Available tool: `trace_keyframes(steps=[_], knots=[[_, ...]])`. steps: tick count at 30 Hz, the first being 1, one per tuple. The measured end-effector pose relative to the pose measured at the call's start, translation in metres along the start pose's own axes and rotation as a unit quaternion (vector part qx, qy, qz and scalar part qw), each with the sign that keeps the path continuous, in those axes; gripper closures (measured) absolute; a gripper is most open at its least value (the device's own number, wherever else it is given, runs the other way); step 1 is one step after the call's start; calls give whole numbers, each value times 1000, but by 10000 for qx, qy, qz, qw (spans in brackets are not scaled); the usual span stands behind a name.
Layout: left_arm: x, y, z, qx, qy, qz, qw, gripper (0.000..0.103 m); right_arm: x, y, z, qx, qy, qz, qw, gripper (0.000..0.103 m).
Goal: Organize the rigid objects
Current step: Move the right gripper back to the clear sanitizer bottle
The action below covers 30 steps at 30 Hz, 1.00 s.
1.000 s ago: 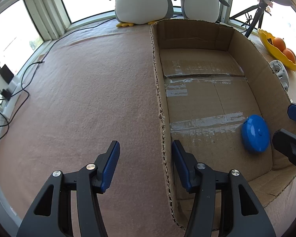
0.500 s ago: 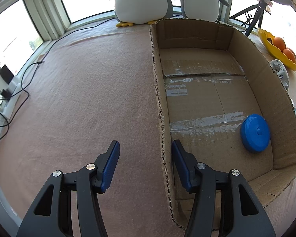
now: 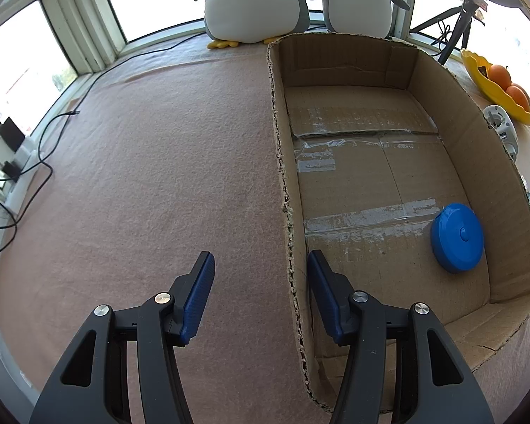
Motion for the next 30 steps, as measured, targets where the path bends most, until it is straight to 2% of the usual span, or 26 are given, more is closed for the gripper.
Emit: trace_keyframes(steps=[8, 15, 30], knots=[[0, 0, 0, -5, -13, 2, 10000, 48, -31, 6, -24, 291, 132, -347, 9989, 49], [1, 1, 0, 3, 1, 15, 10000, 48, -30, 9, -47, 537, 55, -475, 9974, 49], [2, 2, -1, 24, 26, 47, 10000, 48, -32, 5, -71, 868, 305, -275, 9954, 49]])
Point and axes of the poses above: each gripper's, at about its wrist camera, not at the fingertips, and z roughly against the way its jaws point, x to its left, y to its underside, the point moved 3 cm from there along -z, roughly the way its jaws point, and after that the axes turned 13 degrees about -y, right-handed, at the moved point
